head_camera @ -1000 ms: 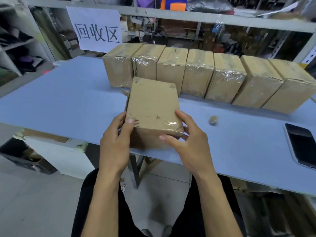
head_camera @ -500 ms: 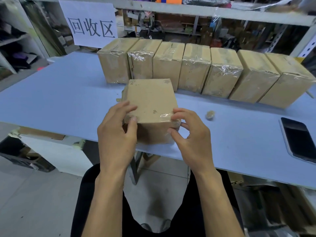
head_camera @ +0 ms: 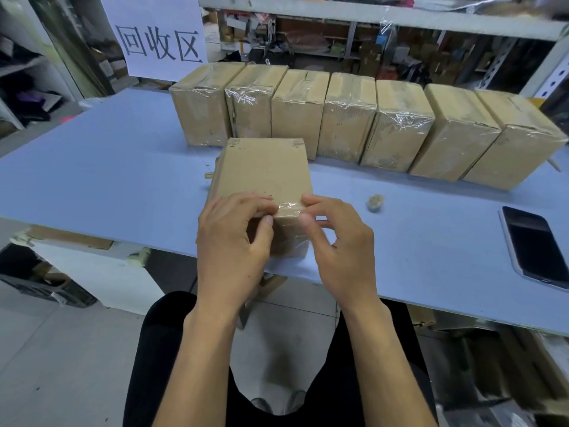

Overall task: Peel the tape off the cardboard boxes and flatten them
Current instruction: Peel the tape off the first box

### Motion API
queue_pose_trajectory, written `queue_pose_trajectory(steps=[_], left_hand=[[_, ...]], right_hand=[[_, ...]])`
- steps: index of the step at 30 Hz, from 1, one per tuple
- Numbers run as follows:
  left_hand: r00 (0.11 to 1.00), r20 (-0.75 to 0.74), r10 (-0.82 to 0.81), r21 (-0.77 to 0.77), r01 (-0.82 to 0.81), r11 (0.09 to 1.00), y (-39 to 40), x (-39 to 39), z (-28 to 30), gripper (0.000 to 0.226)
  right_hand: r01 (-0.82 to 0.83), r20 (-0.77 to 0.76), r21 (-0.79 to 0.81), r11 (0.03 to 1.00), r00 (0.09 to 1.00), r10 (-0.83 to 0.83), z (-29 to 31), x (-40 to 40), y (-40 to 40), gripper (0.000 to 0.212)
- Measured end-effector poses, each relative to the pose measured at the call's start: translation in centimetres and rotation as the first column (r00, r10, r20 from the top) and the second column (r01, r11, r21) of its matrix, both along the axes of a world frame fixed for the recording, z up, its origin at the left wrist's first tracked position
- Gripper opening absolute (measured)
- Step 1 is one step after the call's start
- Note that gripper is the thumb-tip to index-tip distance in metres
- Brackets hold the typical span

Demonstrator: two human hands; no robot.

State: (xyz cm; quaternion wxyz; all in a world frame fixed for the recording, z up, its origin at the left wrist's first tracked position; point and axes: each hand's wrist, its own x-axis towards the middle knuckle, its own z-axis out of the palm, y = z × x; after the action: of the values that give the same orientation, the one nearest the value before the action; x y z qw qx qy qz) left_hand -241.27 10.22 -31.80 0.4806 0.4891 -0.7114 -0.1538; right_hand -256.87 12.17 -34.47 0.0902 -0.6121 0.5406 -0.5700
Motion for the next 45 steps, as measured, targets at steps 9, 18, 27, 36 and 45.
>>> queue_pose_trajectory(steps=[9, 18, 27, 36, 45], left_hand=[[0.919, 0.357, -0.167, 0.165, 0.114, 0.98, -3.5, 0.0, 4.0, 0.009], [0.941, 0.283, -0.185, 0.194, 0.133, 0.972, -3.8, -0.4, 4.0, 0.005], [0.87, 0.468, -0.153, 0.194, 0.068, 0.979, -4.2, -1.5, 4.5, 0.015], [0.915, 0.153, -0.373, 0.301, 0.317, 0.9, -4.5, 0.0, 4.3, 0.022], [0.894, 0.277, -0.353, 0.284, 0.275, 0.919, -4.9, 0.4, 3.8, 0.02]], right_hand=[[-0.188, 0.001, 0.42, 0.888, 0.978, 0.207, 4.5, -2.7, -1.2, 0.016], [-0.223, -0.025, 0.483, 0.847, 0.963, 0.268, 5.5, -3.4, -1.5, 0.012], [-0.228, -0.006, 0.544, 0.808, 0.961, 0.275, 6.2, -3.2, -1.8, 0.016], [-0.224, 0.112, 0.527, 0.82, 0.975, 0.195, 6.1, -1.9, -1.6, 0.019], [-0.302, 0.144, 0.477, 0.825, 0.953, 0.266, 5.6, -2.6, -1.0, 0.018]])
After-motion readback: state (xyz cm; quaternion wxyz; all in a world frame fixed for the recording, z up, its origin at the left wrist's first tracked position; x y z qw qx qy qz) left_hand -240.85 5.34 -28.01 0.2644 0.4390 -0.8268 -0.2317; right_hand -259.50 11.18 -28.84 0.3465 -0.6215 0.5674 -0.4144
